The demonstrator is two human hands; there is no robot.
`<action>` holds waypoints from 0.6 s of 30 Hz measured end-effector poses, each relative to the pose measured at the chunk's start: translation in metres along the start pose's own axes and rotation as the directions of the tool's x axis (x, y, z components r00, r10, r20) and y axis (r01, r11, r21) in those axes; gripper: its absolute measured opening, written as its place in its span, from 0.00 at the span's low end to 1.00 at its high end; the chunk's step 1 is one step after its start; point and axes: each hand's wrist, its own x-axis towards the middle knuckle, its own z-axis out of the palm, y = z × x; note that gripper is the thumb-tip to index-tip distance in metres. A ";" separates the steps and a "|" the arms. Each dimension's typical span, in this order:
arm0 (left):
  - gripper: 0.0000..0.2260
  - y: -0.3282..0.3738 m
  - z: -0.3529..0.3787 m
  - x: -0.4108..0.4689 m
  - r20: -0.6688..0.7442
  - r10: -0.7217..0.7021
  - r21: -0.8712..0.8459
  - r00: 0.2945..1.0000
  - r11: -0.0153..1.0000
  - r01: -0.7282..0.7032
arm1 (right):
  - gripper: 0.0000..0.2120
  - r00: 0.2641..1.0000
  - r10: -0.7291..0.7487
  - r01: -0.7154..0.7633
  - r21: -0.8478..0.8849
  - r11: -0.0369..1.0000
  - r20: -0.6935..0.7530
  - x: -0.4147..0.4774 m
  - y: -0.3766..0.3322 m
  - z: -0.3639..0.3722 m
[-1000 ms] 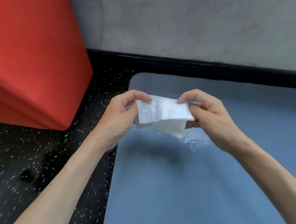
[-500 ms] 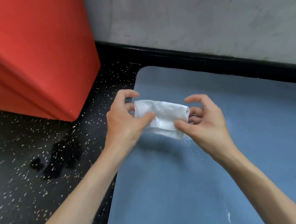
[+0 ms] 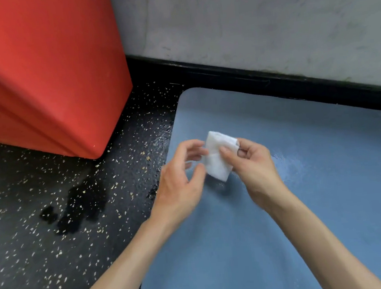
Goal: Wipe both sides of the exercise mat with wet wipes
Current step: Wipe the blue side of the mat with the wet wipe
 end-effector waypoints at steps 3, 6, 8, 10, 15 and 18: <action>0.14 -0.036 -0.016 0.025 -0.001 0.157 0.411 0.988 0.900 -0.143 | 0.03 0.955 -0.270 0.208 -0.370 0.905 -0.122 0.048 -0.012 -0.004; 0.18 -0.060 -0.026 0.063 0.124 0.234 0.665 0.964 0.702 -0.256 | 0.06 0.815 -0.578 0.392 -0.693 0.605 -0.043 0.102 -0.031 0.006; 0.17 -0.067 -0.028 0.080 0.163 0.245 0.716 0.956 0.637 -0.285 | 0.08 0.771 -0.631 0.449 -0.777 0.441 0.087 0.138 -0.034 0.018; 0.18 -0.072 -0.029 0.083 0.149 0.274 0.719 0.950 0.629 -0.295 | 0.10 0.799 -0.571 0.460 -0.803 0.378 0.189 0.163 -0.026 0.030; 0.20 -0.073 -0.033 0.080 0.103 0.289 0.689 0.952 0.669 -0.278 | 0.11 0.805 -0.490 0.518 -0.798 0.308 0.333 0.170 -0.001 0.042; 0.18 -0.073 -0.031 0.082 0.084 0.269 0.647 0.959 0.717 -0.258 | 0.11 0.813 -0.452 0.532 -0.784 0.320 0.368 0.178 -0.009 0.034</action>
